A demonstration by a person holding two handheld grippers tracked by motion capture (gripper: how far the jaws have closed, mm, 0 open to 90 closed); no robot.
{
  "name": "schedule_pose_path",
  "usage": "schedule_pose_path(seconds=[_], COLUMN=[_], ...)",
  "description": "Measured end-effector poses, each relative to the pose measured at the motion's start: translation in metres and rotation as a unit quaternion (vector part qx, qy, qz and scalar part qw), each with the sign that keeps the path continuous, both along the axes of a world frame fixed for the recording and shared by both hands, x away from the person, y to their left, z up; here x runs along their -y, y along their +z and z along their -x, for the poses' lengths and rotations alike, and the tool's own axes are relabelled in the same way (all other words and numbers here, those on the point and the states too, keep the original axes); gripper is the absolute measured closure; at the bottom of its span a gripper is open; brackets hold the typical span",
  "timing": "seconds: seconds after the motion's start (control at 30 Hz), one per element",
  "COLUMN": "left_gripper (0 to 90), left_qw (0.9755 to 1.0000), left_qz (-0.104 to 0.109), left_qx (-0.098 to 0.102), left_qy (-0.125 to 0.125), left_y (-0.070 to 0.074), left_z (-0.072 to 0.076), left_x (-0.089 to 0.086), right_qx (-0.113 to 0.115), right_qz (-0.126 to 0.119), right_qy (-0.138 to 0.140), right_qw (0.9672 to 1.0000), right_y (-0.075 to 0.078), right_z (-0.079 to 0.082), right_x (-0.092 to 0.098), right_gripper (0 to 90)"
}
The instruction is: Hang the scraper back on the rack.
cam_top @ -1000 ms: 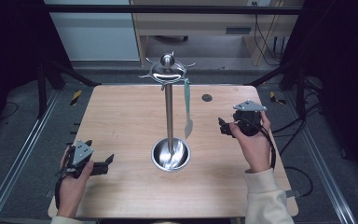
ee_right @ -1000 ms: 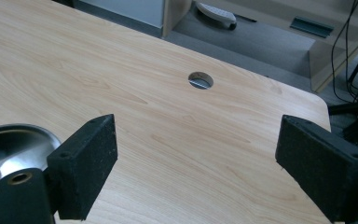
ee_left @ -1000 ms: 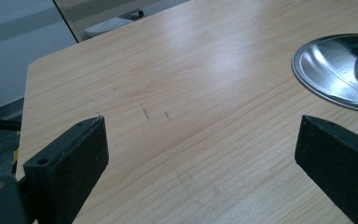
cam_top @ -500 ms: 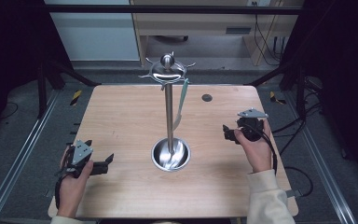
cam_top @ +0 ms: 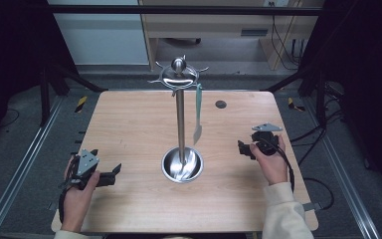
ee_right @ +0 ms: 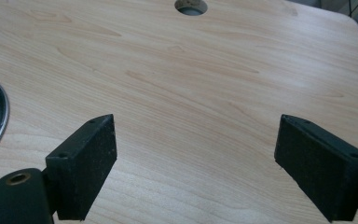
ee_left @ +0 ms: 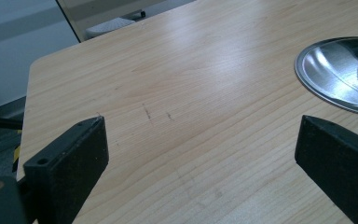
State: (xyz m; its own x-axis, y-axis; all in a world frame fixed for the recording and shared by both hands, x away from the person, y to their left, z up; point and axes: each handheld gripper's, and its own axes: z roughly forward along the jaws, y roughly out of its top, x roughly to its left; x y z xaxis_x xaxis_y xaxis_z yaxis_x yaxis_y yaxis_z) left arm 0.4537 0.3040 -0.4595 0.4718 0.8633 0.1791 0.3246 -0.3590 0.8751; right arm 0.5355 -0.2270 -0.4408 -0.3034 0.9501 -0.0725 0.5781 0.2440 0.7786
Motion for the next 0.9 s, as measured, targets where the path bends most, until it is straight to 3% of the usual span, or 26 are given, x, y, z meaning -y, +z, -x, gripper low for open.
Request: schedule_pose_path(seconds=[0.17,0.43,0.57,0.8,0.9], left_gripper=[2.4,2.4,2.4,2.5,2.6], left_qw=[1.0,1.0,0.9999,0.9998,0.9997], left_qz=[0.0,-0.005,-0.006,-0.011,-0.015], left_qx=[0.003,-0.001,-0.003,-0.009,-0.01], left_qy=[0.003,0.006,0.01,0.014,0.018], left_y=[0.0,-0.001,-0.002,-0.004,-0.004], left_z=[0.0,-0.001,-0.001,-0.002,-0.003], left_x=[-0.001,-0.001,-0.002,-0.001,-0.001], right_qx=[0.002,0.003,0.003,0.003,0.003], right_qz=[-0.015,-0.008,-0.017,-0.02,-0.011], right_qy=[-0.003,-0.009,-0.014,-0.004,0.006], right_qw=[0.9999,0.9999,0.9997,0.9998,0.9999], right_y=[-0.007,-0.021,-0.026,-0.036,-0.04], right_z=[-0.001,-0.005,-0.006,-0.007,-0.007], right_x=[0.0,0.002,0.003,-0.004,-0.01], right_gripper=[13.5,13.7,14.0,14.2,14.2])
